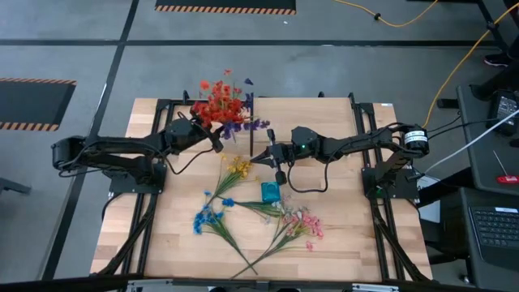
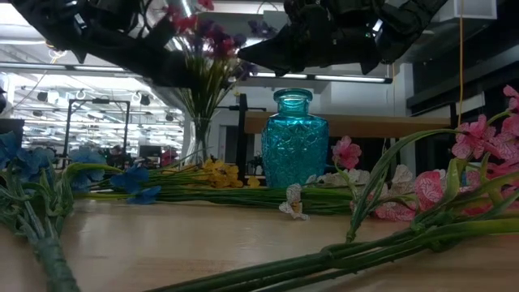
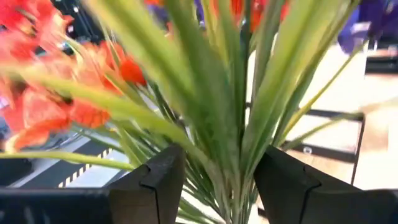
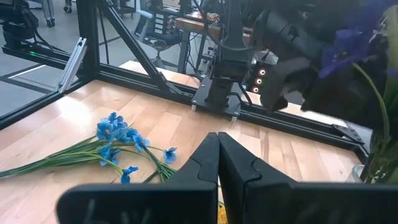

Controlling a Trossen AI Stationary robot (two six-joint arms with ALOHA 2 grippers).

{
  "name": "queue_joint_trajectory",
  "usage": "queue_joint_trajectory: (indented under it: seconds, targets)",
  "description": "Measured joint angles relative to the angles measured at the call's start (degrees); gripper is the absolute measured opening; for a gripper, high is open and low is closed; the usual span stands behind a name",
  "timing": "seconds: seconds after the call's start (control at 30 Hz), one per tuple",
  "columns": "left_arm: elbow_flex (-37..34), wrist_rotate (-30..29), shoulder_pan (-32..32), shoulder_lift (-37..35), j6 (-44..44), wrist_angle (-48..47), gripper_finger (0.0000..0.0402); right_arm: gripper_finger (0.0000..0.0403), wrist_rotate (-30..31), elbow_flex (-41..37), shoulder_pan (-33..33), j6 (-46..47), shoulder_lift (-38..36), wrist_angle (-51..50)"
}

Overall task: Pick and place flowers into a vace then onto a shelf
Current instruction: Put the red flowers into the transparent vase

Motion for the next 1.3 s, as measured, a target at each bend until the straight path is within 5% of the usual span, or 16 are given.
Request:
queue_joint_trajectory:
  seconds: [0.3, 0.7, 1.3]
  targets:
    - [0.0, -0.3, 0.0, -2.0, 0.0, -2.8, 0.0159, 0.0004, 0.0, 0.0, 0.0, 0.0, 0.0, -0.1]
    - [0.0, -0.2, 0.0, -2.0, -3.0, -7.0, 0.0012, 0.0004, 0.0, 0.0, 0.0, 0.0, 0.0, -0.1]
    - [0.1, 1.9, 0.0, -2.0, -3.0, -9.3, 0.0031, 0.0004, 0.0, 0.0, 0.0, 1.5, 0.0, -0.1]
